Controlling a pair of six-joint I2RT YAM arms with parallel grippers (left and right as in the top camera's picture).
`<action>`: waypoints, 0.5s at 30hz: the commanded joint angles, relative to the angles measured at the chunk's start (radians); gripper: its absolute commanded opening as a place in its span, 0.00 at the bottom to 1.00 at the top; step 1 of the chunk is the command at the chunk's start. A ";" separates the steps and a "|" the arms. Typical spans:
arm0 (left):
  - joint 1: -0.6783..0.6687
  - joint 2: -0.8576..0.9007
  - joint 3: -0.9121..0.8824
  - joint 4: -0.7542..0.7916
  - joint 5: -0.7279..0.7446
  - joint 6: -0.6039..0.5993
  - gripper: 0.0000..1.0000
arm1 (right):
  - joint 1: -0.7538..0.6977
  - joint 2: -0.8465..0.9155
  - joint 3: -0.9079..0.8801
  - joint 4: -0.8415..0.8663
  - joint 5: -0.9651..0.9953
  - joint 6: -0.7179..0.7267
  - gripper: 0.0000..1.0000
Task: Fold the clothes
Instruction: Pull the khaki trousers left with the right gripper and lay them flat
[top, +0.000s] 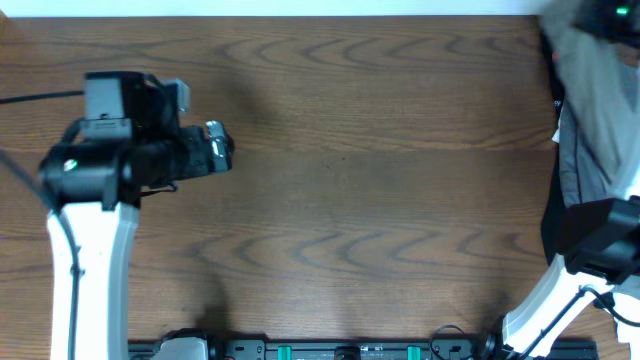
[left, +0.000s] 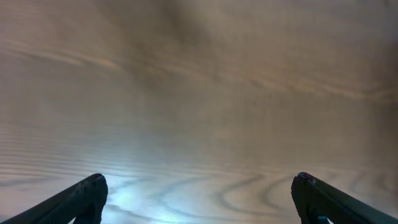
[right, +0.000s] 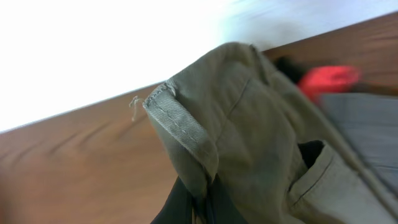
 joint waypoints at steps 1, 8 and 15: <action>0.006 -0.064 0.101 -0.025 -0.121 0.013 0.96 | 0.103 -0.029 0.009 -0.023 -0.130 -0.037 0.01; 0.006 -0.162 0.180 -0.038 -0.237 0.013 0.96 | 0.399 -0.013 -0.005 -0.079 -0.121 -0.070 0.01; 0.006 -0.185 0.179 -0.090 -0.294 0.013 0.96 | 0.727 0.066 -0.013 -0.111 -0.026 -0.053 0.01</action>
